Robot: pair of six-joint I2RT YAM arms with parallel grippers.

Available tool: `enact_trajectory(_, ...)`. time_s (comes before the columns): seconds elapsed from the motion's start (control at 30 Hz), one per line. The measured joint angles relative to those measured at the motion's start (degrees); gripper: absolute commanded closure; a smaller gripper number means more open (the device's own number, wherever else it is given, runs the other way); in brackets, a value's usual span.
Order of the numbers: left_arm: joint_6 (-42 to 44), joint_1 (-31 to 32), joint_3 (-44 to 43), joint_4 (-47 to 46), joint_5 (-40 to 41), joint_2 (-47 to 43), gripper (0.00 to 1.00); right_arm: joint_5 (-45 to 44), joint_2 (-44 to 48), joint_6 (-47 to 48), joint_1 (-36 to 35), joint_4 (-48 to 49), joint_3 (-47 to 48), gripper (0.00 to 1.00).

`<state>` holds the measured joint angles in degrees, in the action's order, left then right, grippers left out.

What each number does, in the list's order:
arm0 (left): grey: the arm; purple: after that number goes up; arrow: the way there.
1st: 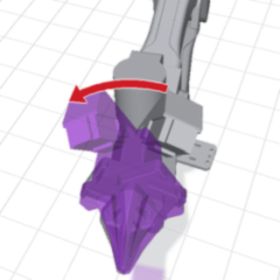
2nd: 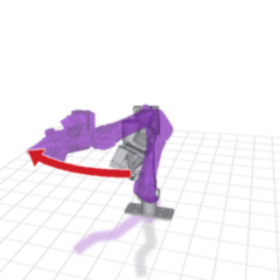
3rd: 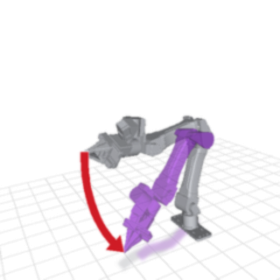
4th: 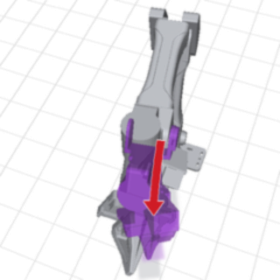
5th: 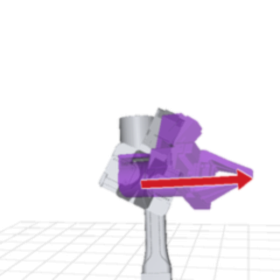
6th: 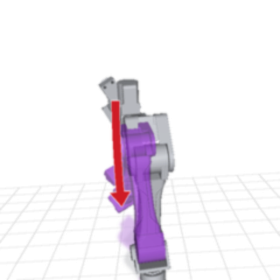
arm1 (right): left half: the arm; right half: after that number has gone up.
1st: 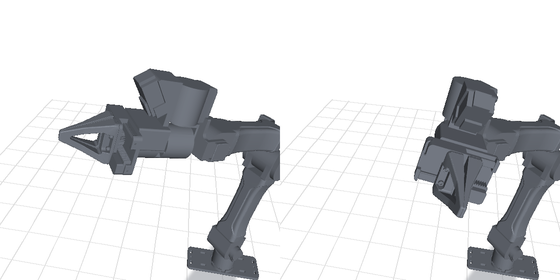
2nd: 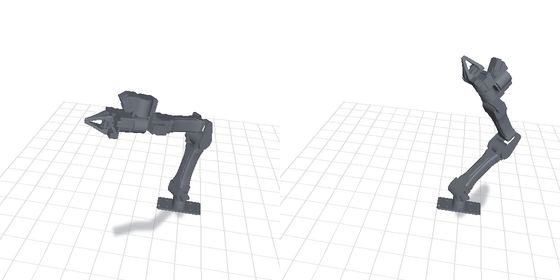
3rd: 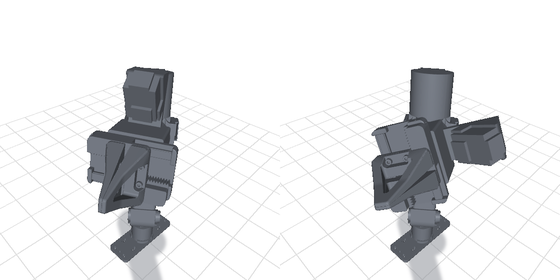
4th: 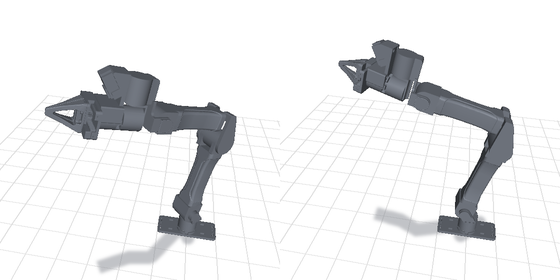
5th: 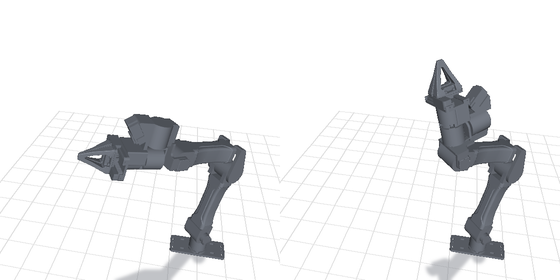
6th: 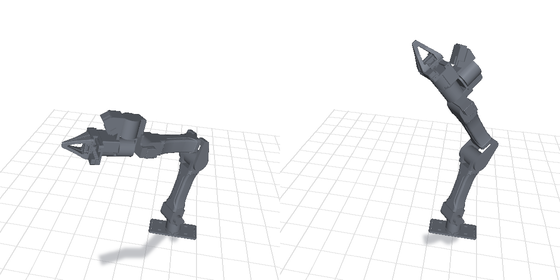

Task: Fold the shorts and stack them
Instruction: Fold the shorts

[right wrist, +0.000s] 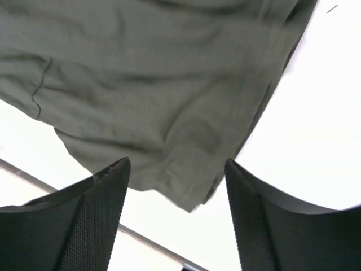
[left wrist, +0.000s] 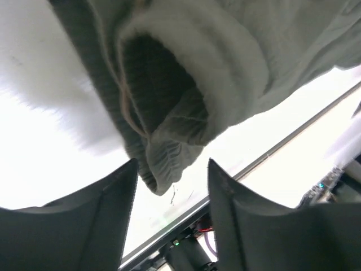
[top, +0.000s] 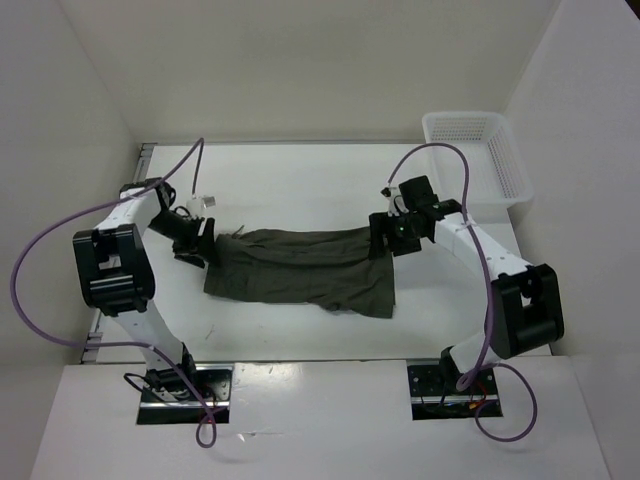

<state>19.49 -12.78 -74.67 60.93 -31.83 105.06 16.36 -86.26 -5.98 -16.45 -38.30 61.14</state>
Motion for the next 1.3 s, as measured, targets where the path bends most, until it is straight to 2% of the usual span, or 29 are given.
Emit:
enact_trajectory(0.03, 0.15, 0.09, -0.24, 0.28, 0.55, -0.72, 0.30, -0.07, 0.96, 0.28, 0.00, -0.28, -0.04, 0.15)
enact_trajectory(0.13, 0.87, 0.17, -1.36, 1.86, 3.10, -2.64, 0.15, -1.20, 1.95, 2.01, 0.00, -0.17, 0.11, 0.14)
enact_trajectory(0.23, 2.60, -0.26, -1.40, 3.45, 5.68, -4.63, 0.10, -3.89, 1.95, 3.54, 0.00, 0.02, 0.63, 0.18)
enact_trajectory(0.4, 6.21, 1.38, -3.10, 0.63, 9.27, -10.86, 0.01, -8.61, 1.40, 7.26, 0.09, 2.58, 2.10, 0.18)
enact_trajectory(0.5, 10.73, 5.01, -6.12, -2.49, 10.14, -12.15, 0.00, -10.54, -1.09, 11.85, 0.09, 3.45, 4.22, 0.18)
enact_trajectory(0.63, 16.74, 7.13, -11.39, -3.17, 9.49, -9.40, 0.00, -13.49, -5.42, 18.64, -1.73, 4.87, 7.02, 0.18)
enact_trajectory(0.67, 18.21, 7.58, -12.24, -3.58, 9.55, -8.52, 0.00, -14.40, -6.34, 20.44, -2.91, 5.11, 7.34, 0.15)
enact_trajectory(0.9, 25.05, 11.87, -12.94, -3.87, 11.43, -1.95, 0.00, -15.13, -9.51, 27.82, -9.31, 5.35, 7.48, 0.12)
enact_trajectory(1.17, 28.65, 15.67, -12.26, -3.08, 11.65, -0.50, 0.00, -15.74, -11.41, 33.24, -9.46, 5.97, 7.34, 0.12)
enact_trajectory(1.23, 28.83, 16.44, -11.37, -2.89, 12.17, -0.44, 0.05, -15.98, -11.41, 34.07, -9.57, 6.78, 6.73, 0.14)
enact_trajectory(1.3, 28.89, 16.68, -10.60, -2.82, 12.63, 0.00, 0.15, -16.15, -11.41, 34.60, -9.73, 7.98, 5.86, 0.17)
